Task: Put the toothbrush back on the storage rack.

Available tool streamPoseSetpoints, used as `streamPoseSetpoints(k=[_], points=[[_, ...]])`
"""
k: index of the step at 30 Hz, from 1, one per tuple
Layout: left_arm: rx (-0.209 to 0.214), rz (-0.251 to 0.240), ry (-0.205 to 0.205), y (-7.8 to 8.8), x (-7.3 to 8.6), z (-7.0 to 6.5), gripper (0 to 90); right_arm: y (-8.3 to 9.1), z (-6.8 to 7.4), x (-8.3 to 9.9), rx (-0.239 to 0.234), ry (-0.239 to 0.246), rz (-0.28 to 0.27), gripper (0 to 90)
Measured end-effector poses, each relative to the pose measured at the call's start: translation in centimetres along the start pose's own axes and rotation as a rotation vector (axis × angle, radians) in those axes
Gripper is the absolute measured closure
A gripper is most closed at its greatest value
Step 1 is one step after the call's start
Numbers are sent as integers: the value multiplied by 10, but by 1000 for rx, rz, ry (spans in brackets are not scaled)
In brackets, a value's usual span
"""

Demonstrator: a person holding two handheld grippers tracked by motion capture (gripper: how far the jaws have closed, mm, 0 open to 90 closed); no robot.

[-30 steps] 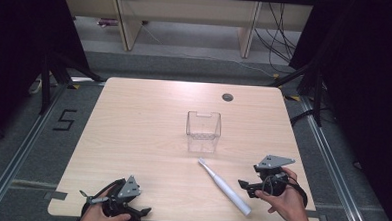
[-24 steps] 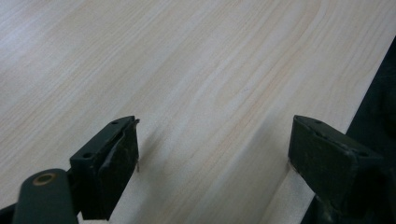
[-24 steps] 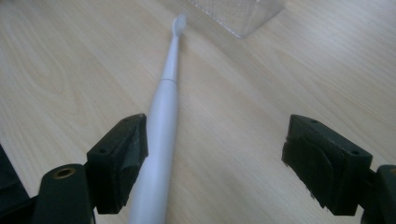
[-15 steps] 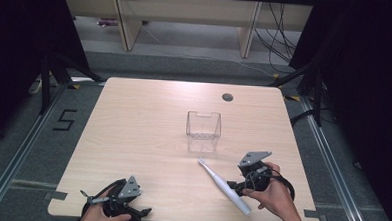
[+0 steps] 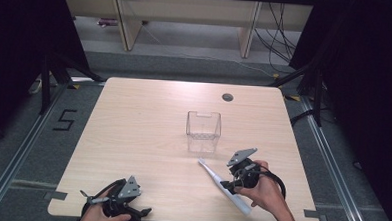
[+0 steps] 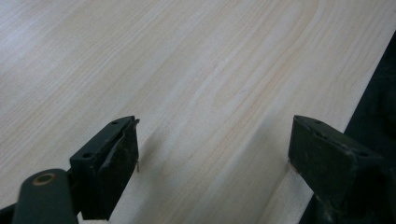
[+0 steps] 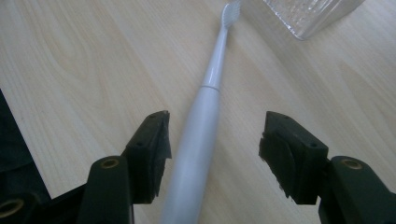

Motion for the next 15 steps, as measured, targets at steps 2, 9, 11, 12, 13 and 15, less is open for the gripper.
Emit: streamPoseSetpoints(k=[2, 9, 11, 12, 13, 15], points=[[0, -1, -1, 0, 0, 0, 155, -2, 1, -1, 8, 24, 13, 446], [6, 9, 5, -1, 0, 0, 155, -13, 6, -2, 6, 72, 75, 499], [0, 2, 0, 0, 0, 0, 155, -14, 8, -1, 7, 70, 94, 511], [2, 4, -2, 0, 0, 0, 154, -16, 8, -1, 3, 65, 100, 520], [2, 1, 0, 0, 0, 0, 155, -16, 7, -1, 4, 74, 105, 521], [2, 0, 2, 0, 0, 0, 154, -19, 7, -2, 6, 67, 115, 521]])
Point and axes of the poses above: each handheld gripper's, and its own axes: y roughly backward along the jaws, x roughly out of its underside, z roughly to its left, the point moved 7 cm from there along -y, roughly forward along the jaws, and after that the axes turned 12 degrees about x, right-handed, at the moved point
